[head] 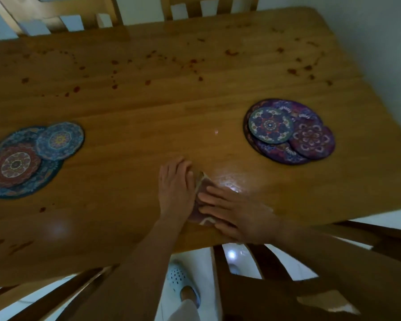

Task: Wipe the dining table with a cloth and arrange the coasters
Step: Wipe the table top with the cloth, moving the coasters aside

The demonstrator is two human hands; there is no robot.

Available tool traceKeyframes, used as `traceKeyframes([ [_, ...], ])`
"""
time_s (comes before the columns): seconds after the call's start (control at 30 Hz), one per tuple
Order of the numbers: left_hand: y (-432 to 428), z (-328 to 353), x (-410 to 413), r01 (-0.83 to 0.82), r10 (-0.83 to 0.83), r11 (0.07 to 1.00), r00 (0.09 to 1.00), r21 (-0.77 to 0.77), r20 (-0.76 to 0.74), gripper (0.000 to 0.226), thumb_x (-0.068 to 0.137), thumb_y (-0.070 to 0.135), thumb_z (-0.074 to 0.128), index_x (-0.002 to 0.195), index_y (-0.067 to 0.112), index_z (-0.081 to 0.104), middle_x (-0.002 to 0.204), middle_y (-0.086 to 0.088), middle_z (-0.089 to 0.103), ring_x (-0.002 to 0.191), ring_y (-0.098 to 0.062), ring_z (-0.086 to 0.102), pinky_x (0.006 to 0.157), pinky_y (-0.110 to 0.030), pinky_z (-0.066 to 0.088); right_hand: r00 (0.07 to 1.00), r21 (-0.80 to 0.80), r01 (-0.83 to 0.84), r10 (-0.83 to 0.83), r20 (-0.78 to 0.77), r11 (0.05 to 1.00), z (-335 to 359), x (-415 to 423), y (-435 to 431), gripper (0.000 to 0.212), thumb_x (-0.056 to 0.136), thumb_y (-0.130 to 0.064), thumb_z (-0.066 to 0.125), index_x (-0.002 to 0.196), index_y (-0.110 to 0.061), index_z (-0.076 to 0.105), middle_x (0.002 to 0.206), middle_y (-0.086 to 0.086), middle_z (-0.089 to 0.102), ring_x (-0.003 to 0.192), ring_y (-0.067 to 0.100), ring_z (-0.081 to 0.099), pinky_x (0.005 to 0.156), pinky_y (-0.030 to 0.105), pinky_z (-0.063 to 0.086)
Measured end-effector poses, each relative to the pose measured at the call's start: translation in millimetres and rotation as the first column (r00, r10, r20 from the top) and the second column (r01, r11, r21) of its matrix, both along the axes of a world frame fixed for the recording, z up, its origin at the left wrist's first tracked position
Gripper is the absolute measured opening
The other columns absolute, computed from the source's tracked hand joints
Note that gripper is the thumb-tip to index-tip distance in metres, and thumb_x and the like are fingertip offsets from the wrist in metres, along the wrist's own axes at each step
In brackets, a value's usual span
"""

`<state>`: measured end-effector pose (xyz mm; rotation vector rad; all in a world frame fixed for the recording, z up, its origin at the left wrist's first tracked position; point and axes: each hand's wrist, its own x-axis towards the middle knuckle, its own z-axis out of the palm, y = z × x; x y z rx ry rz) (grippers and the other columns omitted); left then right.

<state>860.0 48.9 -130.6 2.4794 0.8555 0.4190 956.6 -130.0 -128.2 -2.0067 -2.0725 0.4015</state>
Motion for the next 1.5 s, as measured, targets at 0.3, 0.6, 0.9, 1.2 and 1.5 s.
traceKeyframes([
  [0.3, -21.2, -7.4, 14.3, -0.006, 0.029, 0.991, 0.984, 0.133, -0.174, 0.029, 0.1, 0.033, 0.045, 0.125, 0.02, 0.051, 0.141, -0.004, 0.041, 0.131, -0.025, 0.036, 0.115, -0.048, 0.029, 0.983, -0.197, 0.163, -0.142, 0.119, 0.967, 18.6, 131.7, -149.6, 0.055, 0.102, -0.044, 0.032, 0.152, -0.022, 0.027, 0.164, -0.002, 0.011, 0.151, 0.02, 0.008, 0.121, 0.036, 0.009],
  [0.6, -25.3, -7.0, 16.3, -0.025, 0.057, 0.986, 0.979, 0.163, -0.195, 0.029, 0.1, 0.031, 0.045, 0.125, 0.018, 0.051, 0.14, -0.006, 0.042, 0.13, -0.027, 0.037, 0.114, -0.049, 0.03, 0.972, -0.068, 0.202, -0.192, 0.134, 0.977, 9.4, 94.2, -114.0, 0.055, 0.101, -0.043, 0.033, 0.148, -0.016, 0.037, 0.162, 0.005, 0.017, 0.151, 0.023, 0.005, 0.12, 0.044, 0.011],
  [0.9, -19.9, -4.0, 13.9, -0.029, 0.047, 0.995, 0.983, 0.1, -0.175, 0.031, 0.1, 0.035, 0.042, 0.127, 0.022, 0.052, 0.142, -0.003, 0.043, 0.129, -0.027, 0.037, 0.11, -0.05, 0.033, 0.999, -0.008, -0.031, 0.031, 0.024, 0.999, 0.8, 64.5, -46.7, 0.051, 0.1, -0.039, 0.04, 0.147, -0.019, 0.042, 0.161, 0.002, 0.025, 0.151, 0.022, 0.008, 0.122, 0.044, 0.015],
  [1.2, -32.4, 9.2, 42.1, -0.19, 0.194, 0.981, 0.968, 0.038, -0.157, 0.027, 0.099, 0.032, 0.046, 0.113, 0.015, 0.06, 0.121, -0.009, 0.052, 0.115, -0.03, 0.045, 0.102, -0.048, 0.036, 0.981, -0.08, 0.167, -0.158, 0.11, 0.983, 10.6, 122.2, -139.2, 0.052, 0.097, -0.043, 0.045, 0.145, -0.023, 0.044, 0.159, 0.005, 0.026, 0.149, 0.022, 0.016, 0.117, 0.043, 0.028],
  [1.5, -73.8, 32.0, 175.1, 0.066, -0.03, 0.953, 0.992, -0.297, 0.122, 0.033, 0.096, 0.026, 0.055, 0.125, 0.011, 0.056, 0.126, -0.008, 0.052, 0.115, -0.021, 0.05, 0.099, -0.029, 0.04, 0.826, 0.078, 0.543, -0.548, 0.129, 0.836, 18.2, 135.7, -169.2, 0.057, 0.088, -0.057, 0.049, 0.138, -0.03, 0.053, 0.155, 0.018, 0.024, 0.142, 0.039, 0.024, 0.112, 0.049, 0.03],
])
